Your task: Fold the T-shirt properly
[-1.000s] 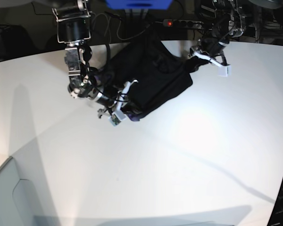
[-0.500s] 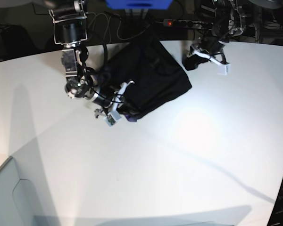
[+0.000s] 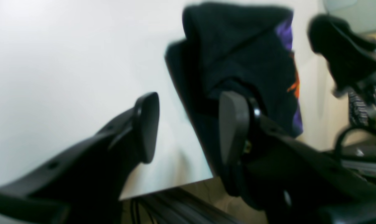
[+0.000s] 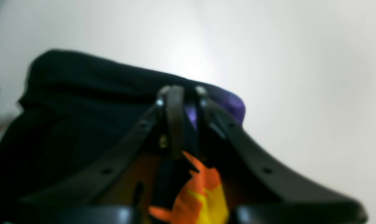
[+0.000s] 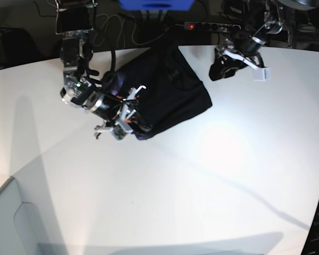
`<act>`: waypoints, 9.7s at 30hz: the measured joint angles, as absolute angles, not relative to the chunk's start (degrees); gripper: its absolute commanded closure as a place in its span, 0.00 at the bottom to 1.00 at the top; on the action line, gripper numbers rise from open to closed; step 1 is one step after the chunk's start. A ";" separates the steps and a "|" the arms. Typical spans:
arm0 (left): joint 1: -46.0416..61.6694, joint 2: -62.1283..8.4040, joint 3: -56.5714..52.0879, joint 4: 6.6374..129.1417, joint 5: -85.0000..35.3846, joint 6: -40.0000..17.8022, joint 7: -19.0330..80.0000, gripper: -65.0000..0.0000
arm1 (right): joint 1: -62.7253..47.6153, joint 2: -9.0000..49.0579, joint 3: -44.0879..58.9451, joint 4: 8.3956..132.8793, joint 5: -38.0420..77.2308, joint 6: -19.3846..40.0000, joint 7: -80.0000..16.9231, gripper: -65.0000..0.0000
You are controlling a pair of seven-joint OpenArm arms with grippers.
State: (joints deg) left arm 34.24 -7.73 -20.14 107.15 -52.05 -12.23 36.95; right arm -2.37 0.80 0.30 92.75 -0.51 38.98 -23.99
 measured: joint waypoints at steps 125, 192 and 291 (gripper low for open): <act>22.22 -5.39 -6.98 95.00 -32.97 -13.43 42.92 1.00 | -19.09 12.08 10.50 109.14 -0.16 38.92 -25.36 0.99; -46.19 -7.99 57.17 72.03 -11.57 -7.09 44.93 0.15 | -24.93 -3.79 45.56 111.07 -0.34 38.92 -25.45 0.99; 17.89 -6.61 -0.01 16.64 -8.91 -6.26 -12.93 1.00 | -23.59 6.74 1.34 31.05 -3.66 -2.35 11.84 0.99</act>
